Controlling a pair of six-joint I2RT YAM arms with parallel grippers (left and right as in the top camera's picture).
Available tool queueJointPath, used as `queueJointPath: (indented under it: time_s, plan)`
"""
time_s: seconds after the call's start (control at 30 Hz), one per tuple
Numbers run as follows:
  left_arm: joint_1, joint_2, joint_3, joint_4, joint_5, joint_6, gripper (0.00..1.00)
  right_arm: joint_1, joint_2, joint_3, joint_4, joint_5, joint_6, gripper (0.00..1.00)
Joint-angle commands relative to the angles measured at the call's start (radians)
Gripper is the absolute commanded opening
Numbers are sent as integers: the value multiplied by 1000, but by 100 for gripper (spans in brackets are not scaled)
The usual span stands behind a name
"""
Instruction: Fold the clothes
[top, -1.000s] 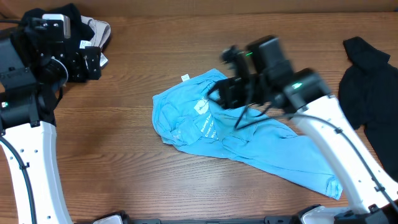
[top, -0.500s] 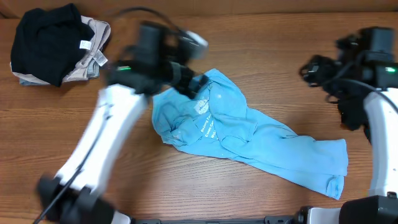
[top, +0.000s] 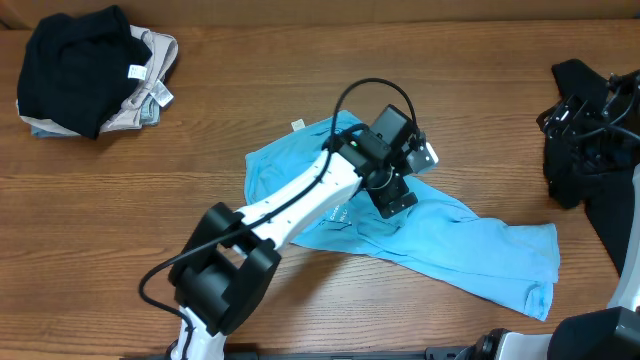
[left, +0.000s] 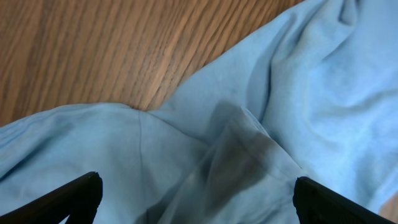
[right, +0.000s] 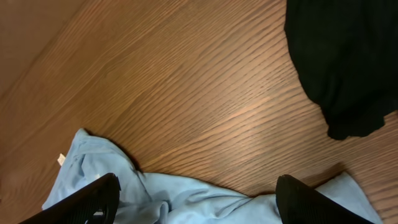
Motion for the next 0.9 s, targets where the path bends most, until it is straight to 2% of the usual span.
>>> queueJointPath:
  time_s: [0.0,0.17,0.33,0.5,0.87]
  plan:
    - [-10,37,14,16,-47,22,96,-3,-36,10,1,11,-18,84]
    - [-18,47,14,38,-32,24,90,-3,-36,10,1,11,-18,84]
    - [-20,55,14,62,102,39,86,-3,-36,10,0,15,-18,84]
    - [-24,62,14,37,111,38,80,-3,-36,10,-2,55,-18,84]
    - [-33,74,13,24,163,24,80,-3,-36,10,-2,67,-18,85]
